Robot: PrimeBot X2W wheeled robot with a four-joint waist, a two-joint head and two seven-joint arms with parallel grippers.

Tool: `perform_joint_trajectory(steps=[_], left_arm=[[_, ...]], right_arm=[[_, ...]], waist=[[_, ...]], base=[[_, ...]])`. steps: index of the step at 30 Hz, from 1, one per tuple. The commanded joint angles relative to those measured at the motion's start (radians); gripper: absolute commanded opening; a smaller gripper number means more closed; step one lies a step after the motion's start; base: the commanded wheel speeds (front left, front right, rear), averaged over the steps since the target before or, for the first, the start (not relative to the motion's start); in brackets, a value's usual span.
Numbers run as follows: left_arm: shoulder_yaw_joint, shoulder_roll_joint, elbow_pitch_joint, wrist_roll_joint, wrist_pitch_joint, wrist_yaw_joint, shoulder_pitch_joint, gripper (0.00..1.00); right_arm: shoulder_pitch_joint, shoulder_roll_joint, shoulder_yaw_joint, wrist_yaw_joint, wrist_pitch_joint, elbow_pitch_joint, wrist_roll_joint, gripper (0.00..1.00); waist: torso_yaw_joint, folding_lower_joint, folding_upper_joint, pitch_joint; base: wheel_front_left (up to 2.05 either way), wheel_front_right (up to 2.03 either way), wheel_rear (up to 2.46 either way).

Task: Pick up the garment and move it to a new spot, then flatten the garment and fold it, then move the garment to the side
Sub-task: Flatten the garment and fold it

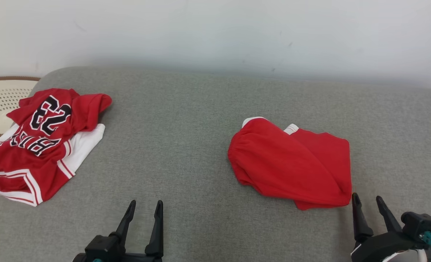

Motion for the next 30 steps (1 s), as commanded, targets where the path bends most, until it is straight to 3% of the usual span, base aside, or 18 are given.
perform_joint_trajectory(steps=[1, 16, 30], left_arm=[[0.001, 0.001, 0.008, 0.003, -0.004, -0.007, -0.004, 1.0], [0.017, 0.014, 0.066, 0.077, -0.004, -0.081, -0.063, 1.0], [0.0, 0.077, 0.254, 0.061, 0.016, -0.183, -0.242, 1.0]], right_arm=[[0.022, 0.009, -0.017, 0.0, -0.01, -0.021, -0.019, 1.0], [0.078, 0.072, -0.033, 0.0, -0.034, -0.15, -0.083, 1.0], [0.061, 0.1, -0.001, 0.0, -0.033, -0.138, -0.077, 1.0]], waist=[[-0.014, 0.0, 0.0, 0.0], [-0.126, 0.0, 0.0, -0.016], [-0.277, 0.0, 0.0, 0.016]], base=[[0.0, 0.0, 0.0], [0.0, 0.0, 0.0], [0.0, 0.0, 0.0]])
